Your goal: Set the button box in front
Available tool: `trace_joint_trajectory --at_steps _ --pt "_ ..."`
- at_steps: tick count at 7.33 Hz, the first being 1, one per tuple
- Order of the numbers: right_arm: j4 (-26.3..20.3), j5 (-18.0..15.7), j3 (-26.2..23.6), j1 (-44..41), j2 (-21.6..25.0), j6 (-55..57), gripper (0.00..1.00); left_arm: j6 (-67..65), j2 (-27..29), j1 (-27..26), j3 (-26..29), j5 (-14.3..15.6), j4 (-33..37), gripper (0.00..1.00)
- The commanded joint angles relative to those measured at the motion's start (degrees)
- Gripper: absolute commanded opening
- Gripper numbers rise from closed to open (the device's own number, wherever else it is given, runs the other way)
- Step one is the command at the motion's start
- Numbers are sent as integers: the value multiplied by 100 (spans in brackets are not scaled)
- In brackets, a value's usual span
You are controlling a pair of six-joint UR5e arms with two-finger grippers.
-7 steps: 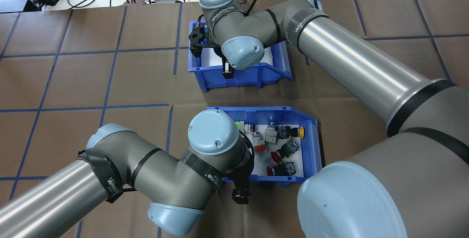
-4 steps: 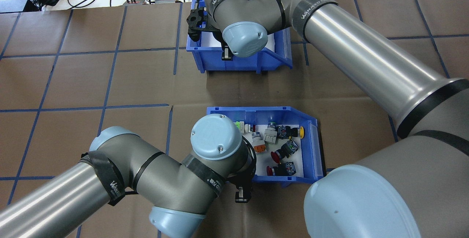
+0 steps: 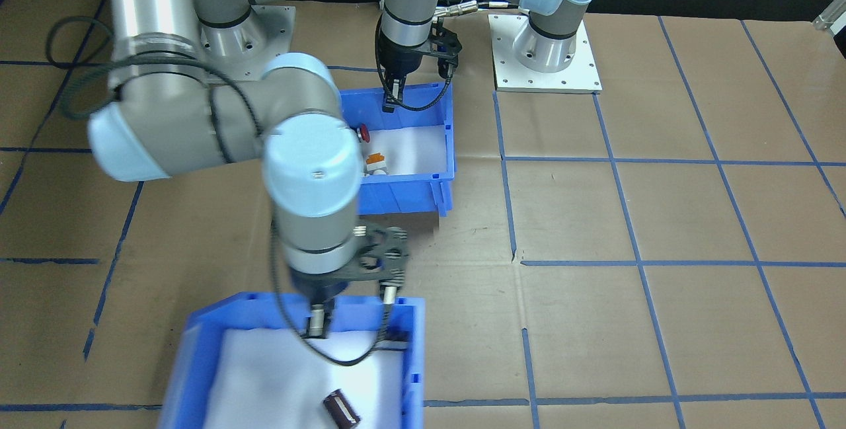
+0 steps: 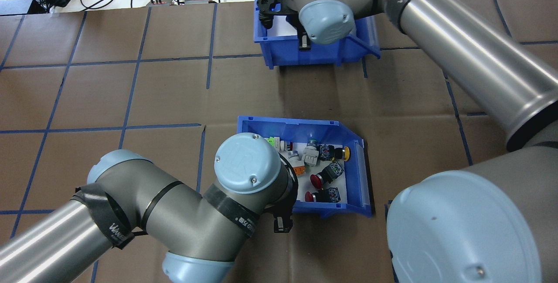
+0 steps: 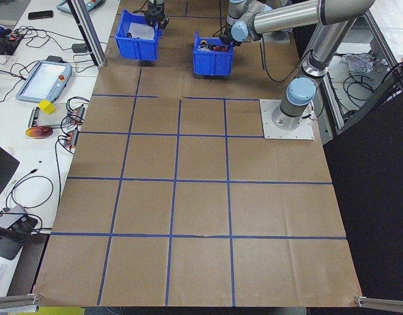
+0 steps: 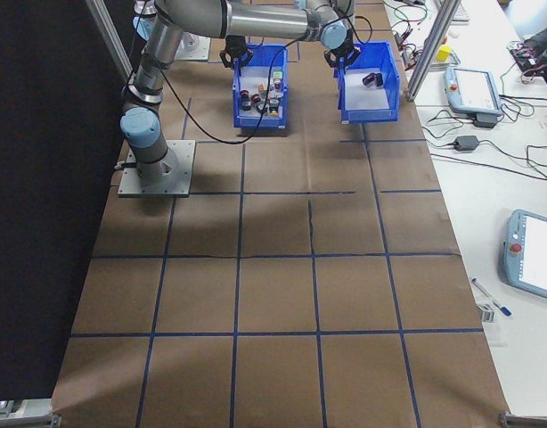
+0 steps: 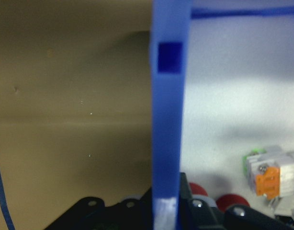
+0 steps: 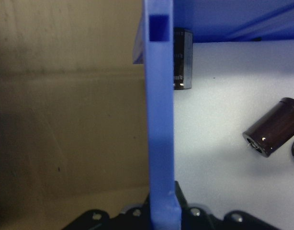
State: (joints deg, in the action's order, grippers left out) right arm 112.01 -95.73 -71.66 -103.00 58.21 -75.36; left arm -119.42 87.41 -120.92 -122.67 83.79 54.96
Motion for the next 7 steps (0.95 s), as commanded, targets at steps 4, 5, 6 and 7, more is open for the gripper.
trace_joint_trajectory --at_steps 4,5,6,7 --pt "-21 327 -998 2210 1120 -2297 4 1192 -76 1711 838 -64 639 0" --pt "-291 336 -1130 2510 1331 -2656 4 1314 273 1721 1137 -360 578 0" --pt "-503 345 -1331 2765 1568 -2851 4 1324 755 1721 1531 -459 543 0" --pt "-601 345 -1664 2872 1875 -2966 5 1324 1187 1721 2005 -817 542 0"
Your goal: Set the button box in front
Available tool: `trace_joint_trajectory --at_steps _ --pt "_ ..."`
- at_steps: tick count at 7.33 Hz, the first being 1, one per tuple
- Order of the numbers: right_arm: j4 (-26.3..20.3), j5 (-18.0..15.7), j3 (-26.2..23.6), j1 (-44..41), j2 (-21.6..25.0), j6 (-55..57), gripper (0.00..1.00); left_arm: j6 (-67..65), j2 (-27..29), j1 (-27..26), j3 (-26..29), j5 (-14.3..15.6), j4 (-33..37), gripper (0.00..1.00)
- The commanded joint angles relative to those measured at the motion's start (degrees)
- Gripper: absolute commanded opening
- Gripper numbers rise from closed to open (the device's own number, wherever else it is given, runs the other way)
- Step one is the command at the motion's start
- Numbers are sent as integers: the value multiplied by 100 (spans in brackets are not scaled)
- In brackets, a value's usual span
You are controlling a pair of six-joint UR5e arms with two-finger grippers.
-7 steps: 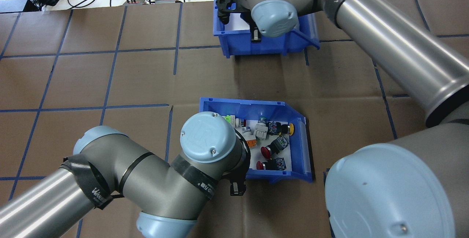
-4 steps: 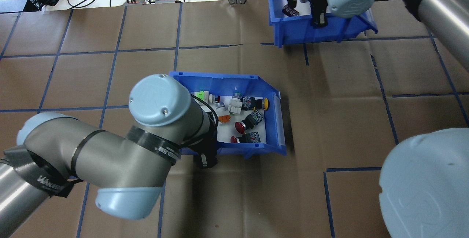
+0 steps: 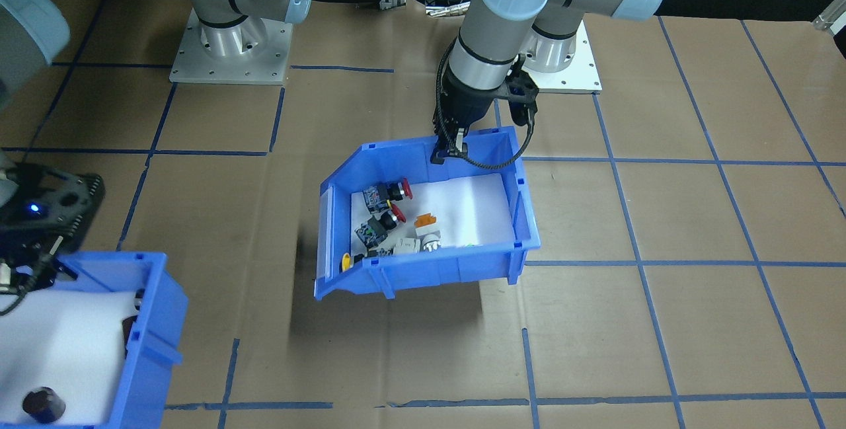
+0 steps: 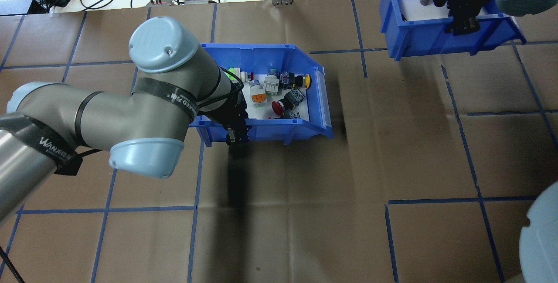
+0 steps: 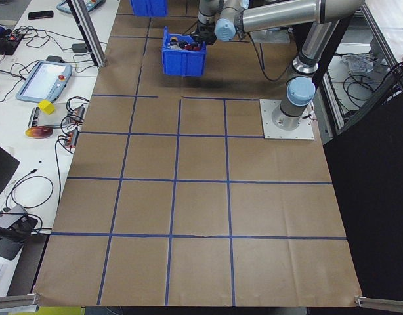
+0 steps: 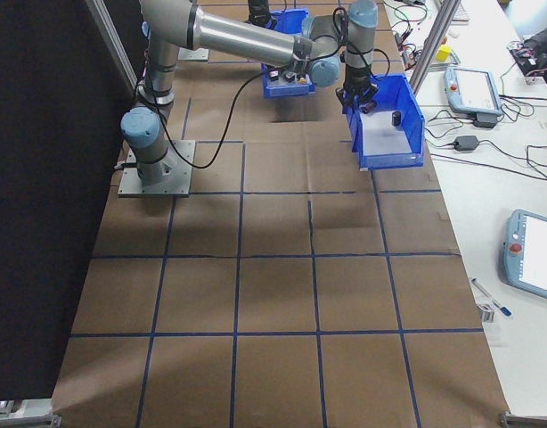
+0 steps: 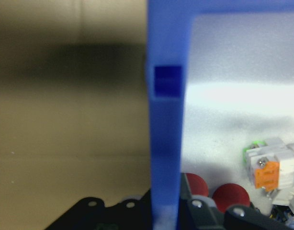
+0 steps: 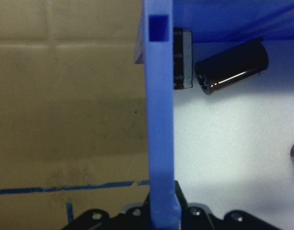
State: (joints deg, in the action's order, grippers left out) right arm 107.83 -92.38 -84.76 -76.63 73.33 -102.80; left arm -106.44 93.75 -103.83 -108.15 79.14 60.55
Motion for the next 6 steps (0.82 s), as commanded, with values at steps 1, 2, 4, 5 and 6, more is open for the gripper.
trace_joint_trajectory --at_steps 1,2,4,5,6 --pt "-175 62 -731 314 644 -406 5 18 922 12 854 -739 -17 0" --pt "-157 184 -1092 463 891 -686 5 26 1195 4 961 -760 -43 0" --pt "-175 298 -1646 561 1269 -944 5 -8 1496 56 971 -1127 -436 0" --pt "-79 299 -1953 570 1436 -935 5 -70 1567 204 971 -1138 -482 1" --pt "-8 299 -2191 552 1586 -883 5 -70 1576 223 980 -1138 -491 1"
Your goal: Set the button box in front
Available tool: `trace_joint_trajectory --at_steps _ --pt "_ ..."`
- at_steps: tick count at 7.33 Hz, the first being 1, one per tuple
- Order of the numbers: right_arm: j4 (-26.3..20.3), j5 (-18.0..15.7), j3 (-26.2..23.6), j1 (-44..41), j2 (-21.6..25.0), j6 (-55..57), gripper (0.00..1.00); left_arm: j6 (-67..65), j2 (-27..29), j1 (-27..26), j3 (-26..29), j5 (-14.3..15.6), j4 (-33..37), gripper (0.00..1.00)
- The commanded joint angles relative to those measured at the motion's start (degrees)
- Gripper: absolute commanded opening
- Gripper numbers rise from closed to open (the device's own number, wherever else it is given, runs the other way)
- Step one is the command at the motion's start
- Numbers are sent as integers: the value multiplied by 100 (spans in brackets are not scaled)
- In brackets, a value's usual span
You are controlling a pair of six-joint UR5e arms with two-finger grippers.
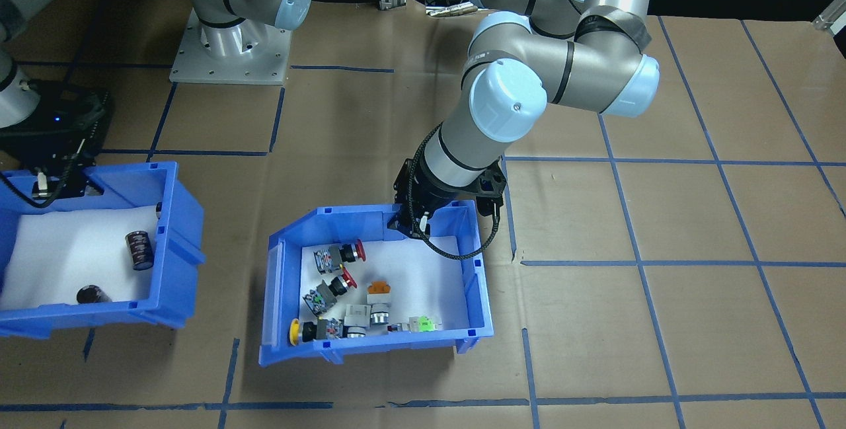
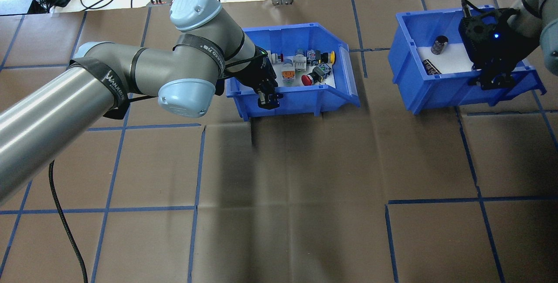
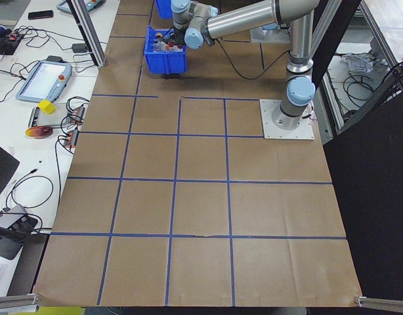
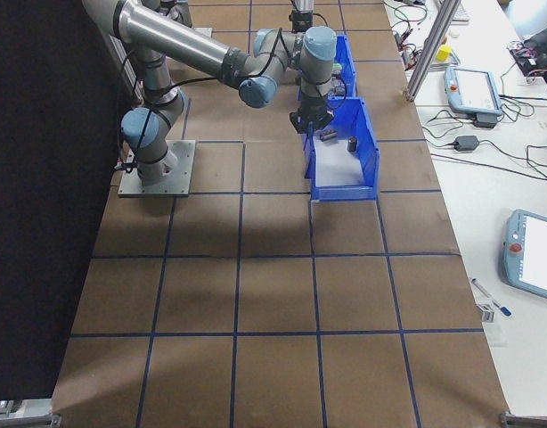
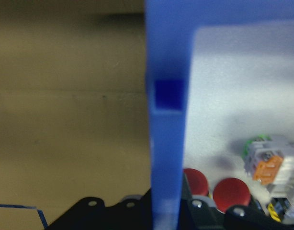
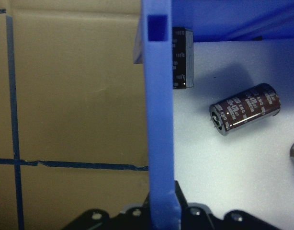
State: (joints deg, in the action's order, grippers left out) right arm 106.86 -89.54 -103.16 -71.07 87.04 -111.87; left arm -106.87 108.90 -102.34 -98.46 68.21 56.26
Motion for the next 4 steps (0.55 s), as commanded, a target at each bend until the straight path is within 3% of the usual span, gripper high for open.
trace_joint_trajectory --at_steps 1,3,4 --pt "89 16 -493 -3 304 42 5 43 114 109 11 -44 -97 2" --pt "89 7 -652 -12 410 191 5 -149 456 153 134 -62 -518 3" --pt "89 -2 -687 -12 436 209 5 -89 474 162 134 -53 -537 9"
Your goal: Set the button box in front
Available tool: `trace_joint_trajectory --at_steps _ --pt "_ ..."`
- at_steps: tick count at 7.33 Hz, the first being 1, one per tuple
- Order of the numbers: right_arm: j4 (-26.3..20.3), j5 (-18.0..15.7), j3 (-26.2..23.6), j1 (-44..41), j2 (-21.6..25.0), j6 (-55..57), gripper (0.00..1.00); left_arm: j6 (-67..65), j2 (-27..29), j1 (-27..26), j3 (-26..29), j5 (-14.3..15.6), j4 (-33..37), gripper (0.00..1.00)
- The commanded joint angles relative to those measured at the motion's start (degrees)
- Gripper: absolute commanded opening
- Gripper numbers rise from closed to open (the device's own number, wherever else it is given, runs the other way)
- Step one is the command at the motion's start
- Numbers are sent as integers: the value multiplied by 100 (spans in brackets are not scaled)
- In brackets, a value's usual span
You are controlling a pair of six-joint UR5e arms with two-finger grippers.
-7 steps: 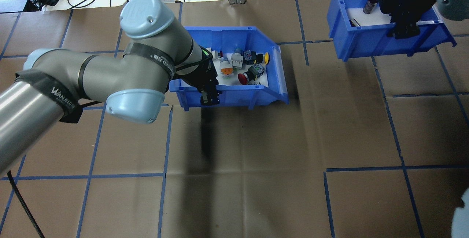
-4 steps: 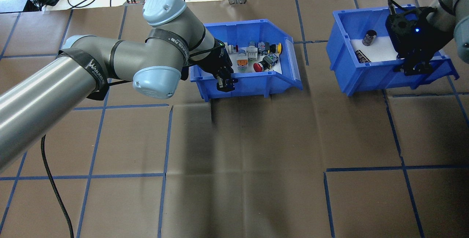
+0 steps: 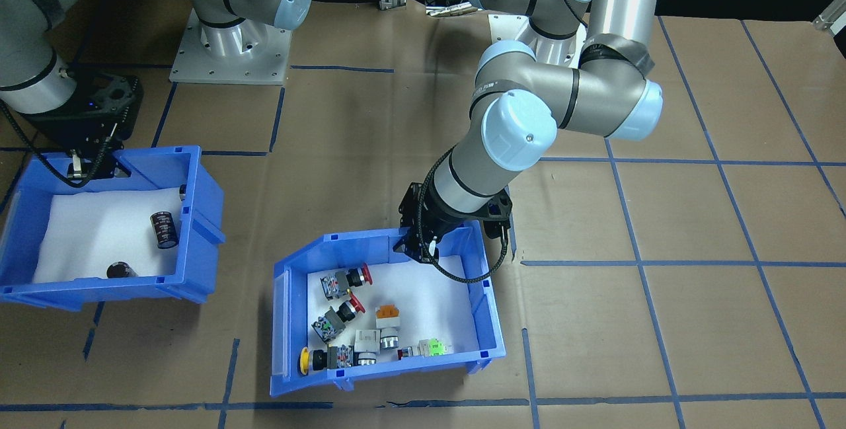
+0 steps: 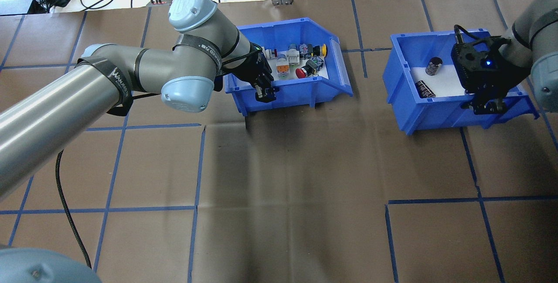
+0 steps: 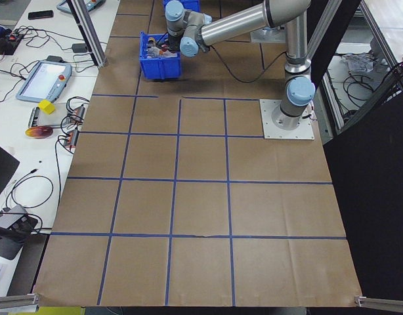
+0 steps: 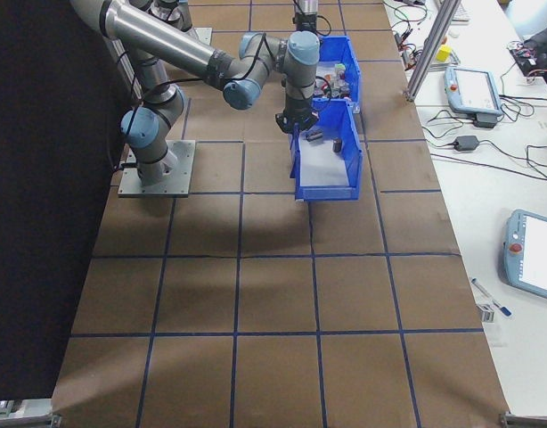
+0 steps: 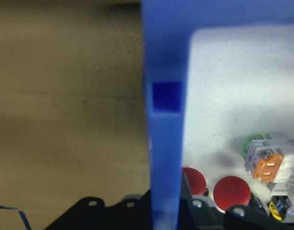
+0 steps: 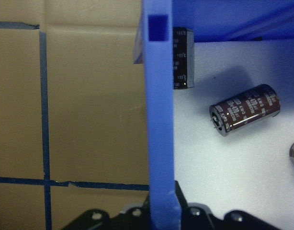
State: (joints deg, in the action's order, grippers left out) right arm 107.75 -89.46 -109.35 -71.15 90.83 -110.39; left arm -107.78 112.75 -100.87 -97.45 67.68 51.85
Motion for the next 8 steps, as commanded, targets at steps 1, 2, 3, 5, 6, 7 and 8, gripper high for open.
trace_joint_trajectory --at_steps 1,2,3,5,6,7,8 --pt "9 -1 -139 -4 101 70 5 64 158 24 76 0 -113 16" --pt "9 8 -279 -4 214 184 5 160 307 24 233 0 -114 20" --pt "26 8 -376 -4 337 306 5 457 422 15 374 26 -114 36" --pt "70 17 -491 -21 391 351 5 1090 423 15 410 70 -96 53" --pt "70 25 -596 -39 557 465 5 1493 275 -2 428 70 -44 54" --pt "70 25 -806 -48 767 527 5 2115 230 -2 428 79 -26 55" --pt "97 25 -1025 -48 987 545 6 2652 142 -11 428 87 9 55"
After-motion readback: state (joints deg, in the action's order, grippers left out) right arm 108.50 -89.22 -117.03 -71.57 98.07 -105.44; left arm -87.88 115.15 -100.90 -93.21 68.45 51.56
